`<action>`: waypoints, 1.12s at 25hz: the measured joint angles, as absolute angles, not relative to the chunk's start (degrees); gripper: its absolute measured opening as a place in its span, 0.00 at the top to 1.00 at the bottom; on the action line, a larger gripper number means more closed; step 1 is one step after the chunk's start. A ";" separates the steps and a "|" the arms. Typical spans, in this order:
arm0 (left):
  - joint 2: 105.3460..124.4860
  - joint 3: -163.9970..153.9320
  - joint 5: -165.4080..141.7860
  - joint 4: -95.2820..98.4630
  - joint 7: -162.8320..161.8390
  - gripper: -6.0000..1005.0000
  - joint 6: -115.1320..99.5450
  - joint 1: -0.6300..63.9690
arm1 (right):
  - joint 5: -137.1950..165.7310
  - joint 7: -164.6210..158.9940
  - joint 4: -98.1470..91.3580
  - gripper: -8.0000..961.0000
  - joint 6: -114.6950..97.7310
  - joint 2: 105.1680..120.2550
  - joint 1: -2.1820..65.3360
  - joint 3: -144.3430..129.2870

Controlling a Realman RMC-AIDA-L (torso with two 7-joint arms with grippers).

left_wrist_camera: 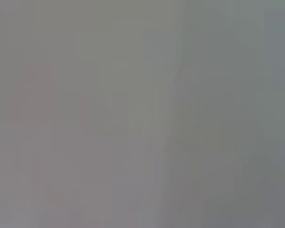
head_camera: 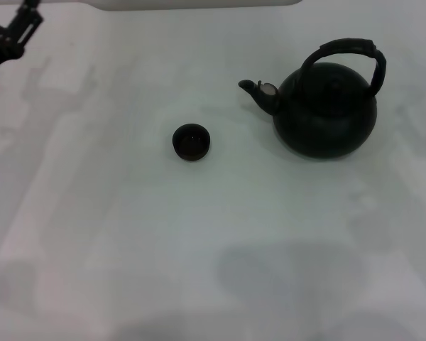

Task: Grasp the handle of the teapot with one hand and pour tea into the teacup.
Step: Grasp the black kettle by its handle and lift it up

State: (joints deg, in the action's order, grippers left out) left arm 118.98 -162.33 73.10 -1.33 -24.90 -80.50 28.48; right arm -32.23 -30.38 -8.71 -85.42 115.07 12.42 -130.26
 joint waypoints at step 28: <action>119.02 -162.39 83.44 7.70 -22.33 0.12 -75.46 25.01 | -22.49 -30.99 -14.68 0.12 -68.91 115.56 16.13 -127.91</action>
State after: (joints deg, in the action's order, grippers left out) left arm 119.02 -162.39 83.44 7.70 -22.33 -75.46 25.01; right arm -22.49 -30.99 -14.68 -68.91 115.56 16.13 -127.92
